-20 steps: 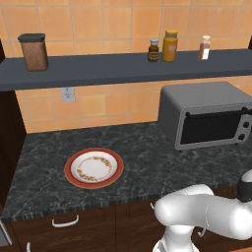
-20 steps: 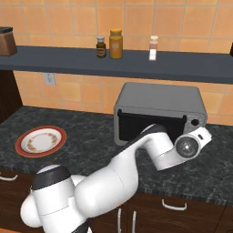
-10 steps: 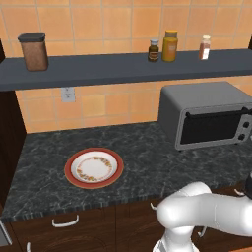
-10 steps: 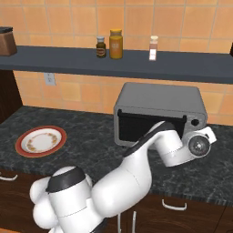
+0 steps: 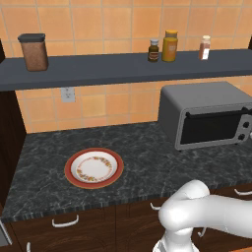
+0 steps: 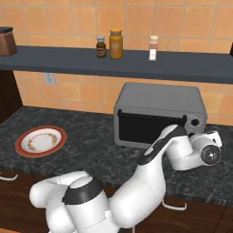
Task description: Pick up the kebab skewer and baguette bread, and place them inside the toaster oven. Close the toaster oven door and start by setting the timer.
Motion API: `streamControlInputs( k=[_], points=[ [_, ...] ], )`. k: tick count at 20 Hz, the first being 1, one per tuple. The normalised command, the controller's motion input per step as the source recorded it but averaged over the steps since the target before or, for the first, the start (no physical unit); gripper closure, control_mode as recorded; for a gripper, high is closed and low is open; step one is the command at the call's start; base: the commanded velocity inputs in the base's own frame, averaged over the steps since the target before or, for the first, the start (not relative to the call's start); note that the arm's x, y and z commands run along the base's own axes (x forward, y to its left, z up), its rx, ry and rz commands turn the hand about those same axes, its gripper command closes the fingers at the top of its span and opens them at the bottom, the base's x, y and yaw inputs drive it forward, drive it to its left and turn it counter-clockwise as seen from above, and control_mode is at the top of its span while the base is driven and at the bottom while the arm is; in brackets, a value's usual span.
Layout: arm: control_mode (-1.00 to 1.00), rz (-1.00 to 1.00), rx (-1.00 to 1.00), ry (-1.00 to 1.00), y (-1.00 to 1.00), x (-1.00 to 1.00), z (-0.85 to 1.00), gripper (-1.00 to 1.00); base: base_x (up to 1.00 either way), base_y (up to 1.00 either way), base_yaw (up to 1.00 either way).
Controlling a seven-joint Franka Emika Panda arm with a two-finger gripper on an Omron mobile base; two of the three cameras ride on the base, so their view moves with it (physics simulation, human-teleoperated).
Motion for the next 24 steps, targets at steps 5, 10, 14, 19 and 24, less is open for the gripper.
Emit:
streamControlInputs(
  k=[5, 10, 14, 19, 24],
  points=[
    [-1.0, 0.0, 0.07, -0.14, 0.0, 0.14, -0.02, -1.0, 0.0, 0.0, 0.0],
    [-1.0, 0.0, 0.09, -0.17, 0.0, 0.06, -0.26, -1.0, 0.0, 0.0, 0.0],
    [-1.0, 0.0, 0.1, -0.13, 0.0, 0.3, -0.24, -1.0, 0.0, 0.0, 0.0],
    [-1.0, 0.0, 0.08, -0.08, 0.0, 0.38, -0.01, -1.0, 0.0, 0.0, 0.0],
    [-1.0, 0.0, 0.08, -0.01, -0.29, 0.16, -0.25, -1.0, 0.0, 0.0, 0.0]
  ],
)
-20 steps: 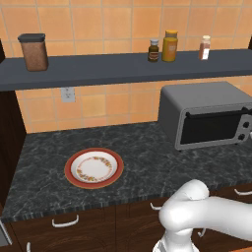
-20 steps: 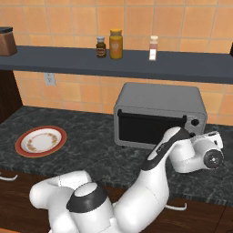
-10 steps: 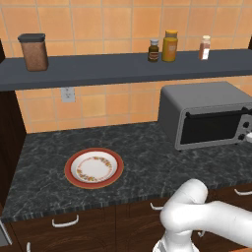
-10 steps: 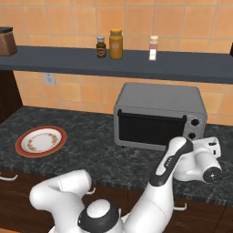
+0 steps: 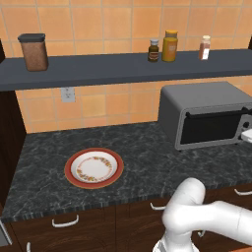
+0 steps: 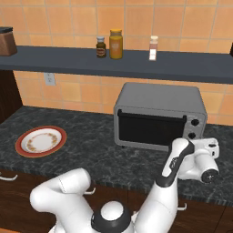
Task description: Pick up the kebab skewer and baguette bread, and place them inside the toaster oven. Close the toaster oven door and start by setting the timer.
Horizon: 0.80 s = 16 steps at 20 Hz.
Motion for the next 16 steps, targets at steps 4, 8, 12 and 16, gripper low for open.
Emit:
streamControlInputs(
  k=[4, 8, 12, 16],
  points=[
    [-1.0, 0.0, 0.06, -0.04, -0.1, 0.21, -0.14, -1.0, 0.0, 0.0, 0.0],
    [-1.0, 0.0, 0.04, -0.07, -0.01, 0.19, -0.11, -1.0, 0.0, 0.0, 0.0],
    [-1.0, 0.0, 0.03, -0.11, 0.0, 0.07, -0.02, -1.0, 0.0, 0.0, 0.0],
    [-1.0, 0.0, 0.0, -0.1, 0.0, 0.04, 0.0, -1.0, 0.0, 0.0, 0.0]
  ],
)
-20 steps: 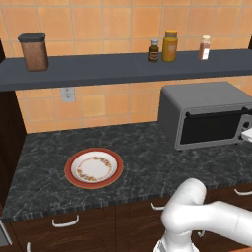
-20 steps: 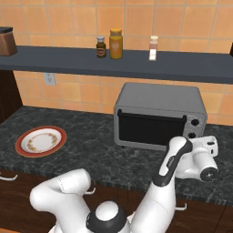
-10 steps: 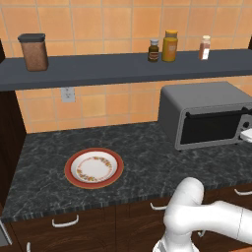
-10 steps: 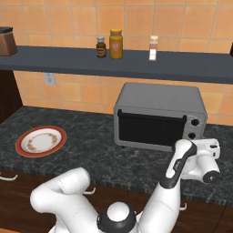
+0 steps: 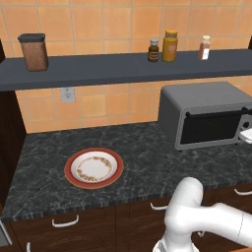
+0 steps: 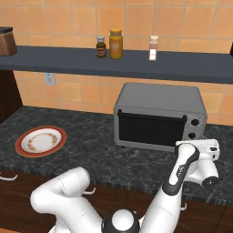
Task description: Pick up the kebab skewer and baguette bread, and place them inside the toaster oven. Close the toaster oven door and start by setting the timer.
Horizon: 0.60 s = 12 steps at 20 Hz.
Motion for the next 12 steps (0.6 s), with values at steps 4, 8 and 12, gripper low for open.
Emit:
streamControlInputs(
  k=[4, 8, 12],
  points=[
    [-1.0, 0.0, 0.0, -0.06, 0.0, 0.02, 0.0, -1.0, 0.0, 0.0, 0.0],
    [-1.0, 0.0, 0.0, -0.03, 0.0, 0.0, 0.01, -1.0, 0.0, 0.0, 0.0],
    [-1.0, 0.0, 0.0, 0.0, 0.0, 0.0, 0.07, -1.0, 0.0, 0.0, 0.0]
  ],
)
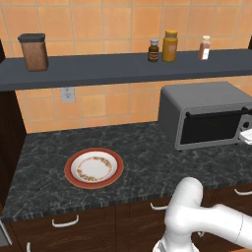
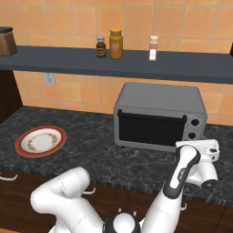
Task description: Pick up the kebab skewer and baguette bread, and place them inside the toaster oven. Close the toaster oven door and start by setting the timer.
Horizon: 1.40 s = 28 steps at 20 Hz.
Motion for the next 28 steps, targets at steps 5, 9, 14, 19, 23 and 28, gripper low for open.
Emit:
streamControlInputs(
  k=[5, 9, 14, 19, 23, 28],
  points=[
    [-1.0, -0.03, 0.0, 0.0, 0.0, 0.0, 0.08, -1.0, 0.0, 0.0, 0.0],
    [-1.0, -0.06, 0.0, 0.0, 0.05, 0.0, 0.01, -1.0, 0.0, 0.0, 0.0],
    [-1.0, -0.07, 0.0, 0.0, 0.24, 0.0, 0.0, -1.0, 0.0, 0.0, 0.0],
    [-1.0, -0.05, 0.0, 0.0, 0.15, 0.0, 0.0, -1.0, 0.0, 0.0, 0.0],
    [-1.0, -0.05, 0.0, 0.0, -0.02, 0.11, 0.0, -1.0, 0.0, 0.0, 0.0],
    [-1.0, -0.04, 0.0, 0.0, -0.26, 0.02, -0.01, -1.0, 0.0, 0.0, 0.0]
  ],
)
